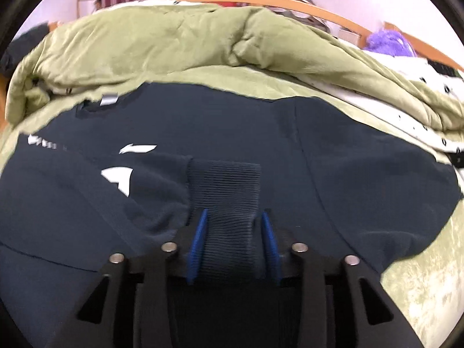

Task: Fold small clothes
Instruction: 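Move the right tool to the other sleeve cuff of the sweatshirt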

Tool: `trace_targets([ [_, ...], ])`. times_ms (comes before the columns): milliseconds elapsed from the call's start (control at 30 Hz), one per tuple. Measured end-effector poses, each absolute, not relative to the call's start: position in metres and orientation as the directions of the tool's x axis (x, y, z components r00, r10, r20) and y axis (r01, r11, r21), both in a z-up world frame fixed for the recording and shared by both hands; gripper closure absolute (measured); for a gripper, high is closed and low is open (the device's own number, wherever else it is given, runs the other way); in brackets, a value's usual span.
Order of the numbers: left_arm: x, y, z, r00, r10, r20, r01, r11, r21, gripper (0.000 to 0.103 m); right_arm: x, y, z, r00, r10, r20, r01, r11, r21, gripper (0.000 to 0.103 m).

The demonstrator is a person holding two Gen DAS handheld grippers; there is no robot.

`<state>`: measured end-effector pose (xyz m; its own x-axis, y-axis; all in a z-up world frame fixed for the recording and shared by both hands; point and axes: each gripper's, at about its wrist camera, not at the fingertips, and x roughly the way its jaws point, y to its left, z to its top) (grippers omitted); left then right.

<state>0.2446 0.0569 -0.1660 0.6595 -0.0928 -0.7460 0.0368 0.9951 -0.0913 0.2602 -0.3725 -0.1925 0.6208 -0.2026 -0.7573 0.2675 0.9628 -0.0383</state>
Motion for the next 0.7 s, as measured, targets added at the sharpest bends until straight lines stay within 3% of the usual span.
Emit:
trace_targets([
  [133, 0.244, 0.054, -0.167, 0.663, -0.092, -0.743, 0.039, 0.995, -0.089, 0.042, 0.247, -0.398, -0.168, 0.631, -0.252, -0.734, 0.306, 0.950, -0.063, 0.057],
  [300, 0.244, 0.046, -0.164, 0.656, -0.078, -0.750, 0.027, 0.996, -0.080, 0.042, 0.219, -0.465, -0.134, 0.625, -0.328, -0.708, 0.373, 0.923, -0.099, 0.039],
  [433, 0.242, 0.041, -0.152, 0.678, -0.091, -0.729, 0.008, 0.993, -0.116, 0.038, 0.192, -0.529, -0.128, 0.596, -0.383, -0.706, 0.441, 0.891, -0.111, 0.038],
  [700, 0.247, 0.021, -0.151, 0.730, 0.007, -0.684, -0.038, 0.999, -0.031, 0.037, 0.153, -0.620, -0.161, 0.551, -0.402, -0.731, 0.560, 0.828, -0.033, 0.038],
])
